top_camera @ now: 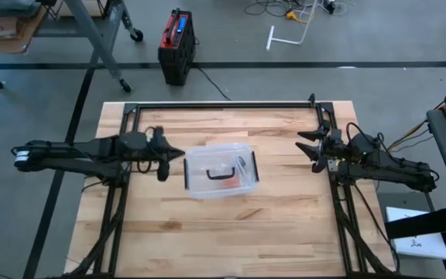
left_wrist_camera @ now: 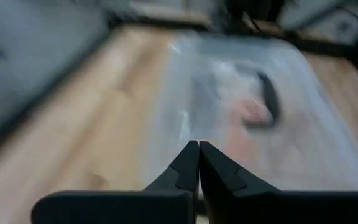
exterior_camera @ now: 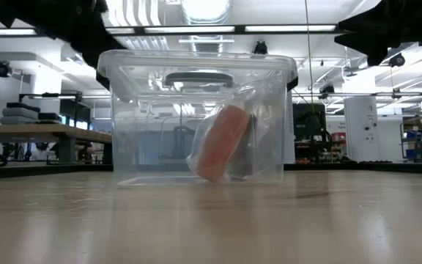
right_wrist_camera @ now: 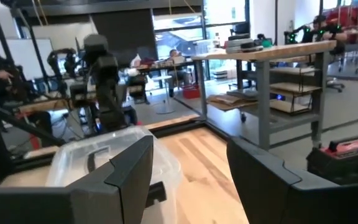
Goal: Roll bandage
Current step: Return to Home Position
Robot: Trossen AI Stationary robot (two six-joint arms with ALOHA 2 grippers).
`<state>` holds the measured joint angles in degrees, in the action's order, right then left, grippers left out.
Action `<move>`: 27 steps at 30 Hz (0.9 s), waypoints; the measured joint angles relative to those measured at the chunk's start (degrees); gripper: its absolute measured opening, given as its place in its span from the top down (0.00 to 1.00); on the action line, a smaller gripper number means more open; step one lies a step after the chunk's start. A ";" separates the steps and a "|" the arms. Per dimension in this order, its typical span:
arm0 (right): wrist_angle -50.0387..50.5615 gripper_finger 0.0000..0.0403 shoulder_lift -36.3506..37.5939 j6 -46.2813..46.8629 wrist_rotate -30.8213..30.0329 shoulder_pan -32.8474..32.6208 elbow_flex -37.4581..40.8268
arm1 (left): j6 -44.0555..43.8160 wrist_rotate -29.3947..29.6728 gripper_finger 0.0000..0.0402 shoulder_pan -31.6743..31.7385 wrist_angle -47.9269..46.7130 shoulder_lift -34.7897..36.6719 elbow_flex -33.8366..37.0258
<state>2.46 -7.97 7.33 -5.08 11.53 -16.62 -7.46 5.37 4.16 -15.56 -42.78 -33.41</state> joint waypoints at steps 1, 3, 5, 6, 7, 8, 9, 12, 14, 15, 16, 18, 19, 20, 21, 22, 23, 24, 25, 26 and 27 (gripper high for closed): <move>0.00 0.51 0.00 -0.99 0.01 0.00 0.00 | 1.03 2.23 0.99 0.00 1.31 0.69 0.01; -0.21 0.51 0.00 -2.85 0.50 0.00 0.00 | 3.87 4.91 0.99 0.13 6.86 2.68 1.18; -0.41 0.51 0.00 -3.67 1.09 0.00 0.00 | 6.35 3.99 1.00 0.11 12.01 4.92 3.16; -0.39 0.51 0.00 -3.51 2.12 0.00 0.00 | 7.07 2.88 1.00 0.13 14.15 5.97 4.13; -0.50 0.52 0.06 -3.31 3.37 0.00 0.00 | 7.41 2.01 1.00 0.11 15.87 7.15 5.18; -0.81 0.53 0.28 -2.96 4.40 0.00 0.00 | 7.42 0.96 1.00 0.13 17.24 8.54 6.32; -1.04 0.54 0.62 -2.87 5.30 0.00 0.00 | 7.41 0.46 0.99 0.13 17.95 10.06 7.42; -1.17 0.59 1.54 -3.28 5.55 -0.02 0.36 | 6.79 -0.34 0.99 0.13 19.81 14.79 11.01; -0.99 0.62 2.41 -2.92 5.55 -0.01 1.24 | 6.11 -0.35 1.00 0.13 20.05 18.01 13.24; -1.30 0.65 2.78 -2.70 5.55 0.00 1.78 | 5.77 -0.27 1.00 0.13 20.51 19.84 14.40; -1.52 0.67 3.17 -2.33 5.55 -0.02 2.35 | 5.61 0.00 1.00 0.13 20.88 21.74 15.53; -1.52 0.71 4.07 -1.88 5.54 -0.02 3.58 | 5.59 1.37 0.99 0.12 23.24 25.29 18.27; -1.58 0.74 4.46 -1.45 5.51 -0.01 4.26 | 5.57 2.02 0.99 0.13 25.06 26.83 19.76; -2.13 0.76 4.75 -0.86 5.53 -0.02 4.94 | 5.59 2.58 0.98 0.13 26.04 28.38 21.26; -2.60 0.78 5.11 -0.29 5.53 -0.01 5.61 | 5.53 2.62 0.98 0.13 26.81 29.86 22.76; -2.72 0.81 5.62 0.46 5.53 -0.02 6.32 | 5.23 2.56 0.98 0.13 27.60 31.14 24.07; -2.69 0.83 6.06 0.71 5.55 -0.02 6.89 | 4.70 2.12 0.98 0.13 27.67 32.44 25.10; -2.83 0.85 6.50 0.89 5.57 -0.02 7.45 | 4.06 1.47 0.99 0.13 27.76 33.71 26.07; -2.86 0.88 7.11 0.90 5.55 -0.02 8.05 | 3.30 1.19 0.99 0.13 27.79 34.92 26.91; -3.16 0.90 7.84 0.79 5.26 -0.02 8.66 | 2.71 1.15 1.00 0.13 27.79 35.97 27.65; -4.67 0.92 8.00 0.62 5.06 -0.02 9.28 | 2.48 1.16 1.00 0.13 27.64 36.91 28.26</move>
<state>-2.21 0.03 7.96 -0.02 11.51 -7.34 -4.98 6.53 4.29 12.09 -5.87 -5.14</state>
